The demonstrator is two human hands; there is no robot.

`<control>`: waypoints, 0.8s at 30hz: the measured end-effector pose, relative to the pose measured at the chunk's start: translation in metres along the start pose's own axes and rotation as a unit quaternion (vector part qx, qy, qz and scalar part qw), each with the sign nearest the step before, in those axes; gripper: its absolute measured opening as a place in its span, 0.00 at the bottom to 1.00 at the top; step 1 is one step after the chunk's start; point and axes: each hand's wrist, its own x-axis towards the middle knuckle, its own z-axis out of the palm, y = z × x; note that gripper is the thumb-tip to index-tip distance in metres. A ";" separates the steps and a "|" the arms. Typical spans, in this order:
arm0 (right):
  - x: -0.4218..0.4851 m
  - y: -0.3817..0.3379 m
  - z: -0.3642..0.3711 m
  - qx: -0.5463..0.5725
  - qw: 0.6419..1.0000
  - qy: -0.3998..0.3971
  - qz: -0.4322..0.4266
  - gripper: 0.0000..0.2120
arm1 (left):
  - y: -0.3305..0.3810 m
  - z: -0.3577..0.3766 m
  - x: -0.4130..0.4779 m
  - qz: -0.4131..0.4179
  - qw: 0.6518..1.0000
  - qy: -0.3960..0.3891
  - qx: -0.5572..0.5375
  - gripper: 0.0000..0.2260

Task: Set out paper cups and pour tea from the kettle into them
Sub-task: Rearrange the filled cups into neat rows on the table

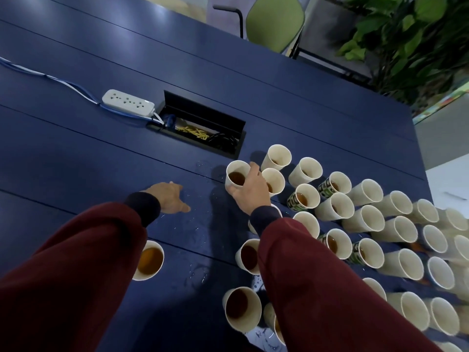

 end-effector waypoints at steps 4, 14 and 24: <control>-0.013 0.000 -0.004 -0.005 1.000 0.009 0.011 0.31 | -0.004 0.006 0.000 -0.007 0.999 -0.033 -0.004 0.40; -0.085 -0.049 -0.002 0.003 1.000 -0.009 -0.024 0.35 | -0.056 -0.010 -0.036 0.028 0.994 0.085 -0.063 0.26; -0.165 -0.086 0.068 -0.095 0.948 -0.281 -0.113 0.50 | -0.120 0.073 -0.113 0.068 0.960 0.140 -0.232 0.18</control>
